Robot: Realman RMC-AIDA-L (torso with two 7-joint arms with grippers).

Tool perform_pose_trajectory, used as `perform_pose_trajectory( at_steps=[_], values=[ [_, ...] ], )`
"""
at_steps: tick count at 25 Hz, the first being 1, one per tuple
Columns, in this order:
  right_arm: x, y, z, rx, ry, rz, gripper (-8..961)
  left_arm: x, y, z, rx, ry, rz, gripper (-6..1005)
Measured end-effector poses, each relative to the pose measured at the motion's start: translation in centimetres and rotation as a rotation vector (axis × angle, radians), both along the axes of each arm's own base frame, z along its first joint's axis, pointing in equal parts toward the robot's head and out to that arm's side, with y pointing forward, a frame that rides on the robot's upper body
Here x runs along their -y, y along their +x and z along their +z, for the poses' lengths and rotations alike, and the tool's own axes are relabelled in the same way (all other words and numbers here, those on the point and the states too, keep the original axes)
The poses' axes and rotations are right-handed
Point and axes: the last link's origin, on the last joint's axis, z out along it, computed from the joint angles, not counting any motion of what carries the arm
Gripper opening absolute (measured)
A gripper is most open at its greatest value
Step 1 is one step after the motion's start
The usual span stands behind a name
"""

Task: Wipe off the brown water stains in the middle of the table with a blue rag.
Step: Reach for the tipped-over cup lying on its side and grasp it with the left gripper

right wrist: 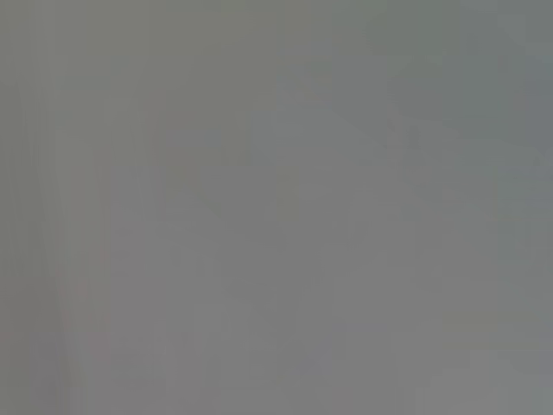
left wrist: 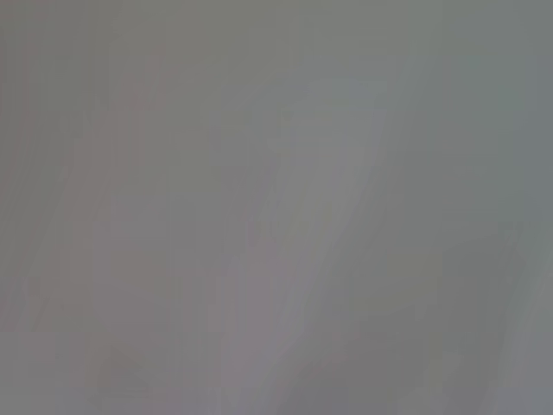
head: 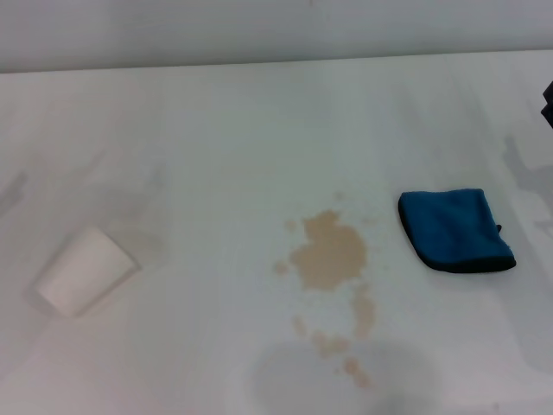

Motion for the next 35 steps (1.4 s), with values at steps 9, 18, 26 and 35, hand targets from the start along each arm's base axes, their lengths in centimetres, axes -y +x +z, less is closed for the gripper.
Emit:
perform_pose_trajectory(
  at_steps=[9,18,26,35],
  values=[
    [-0.1,0.2,0.8,-0.028,0.012,0.009,870,-0.5,3.5,4.0,-0.138,-0.161,0.035,880],
    [0.4,0.7,1.2,-0.034,0.024,-0.006,870,-2.1,6.0,4.6,-0.293,-0.433,0.090,880],
    [0.3,0.7,1.1,-0.033,0.016,-0.008,870,-2.9,7.6,2.7,-0.445,-0.695,0.066,879],
    [0.3,0.8,1.2,-0.044,0.023,-0.013,870,-3.3,8.4,-2.0,-0.608,-0.908,0.102,879]
  ],
)
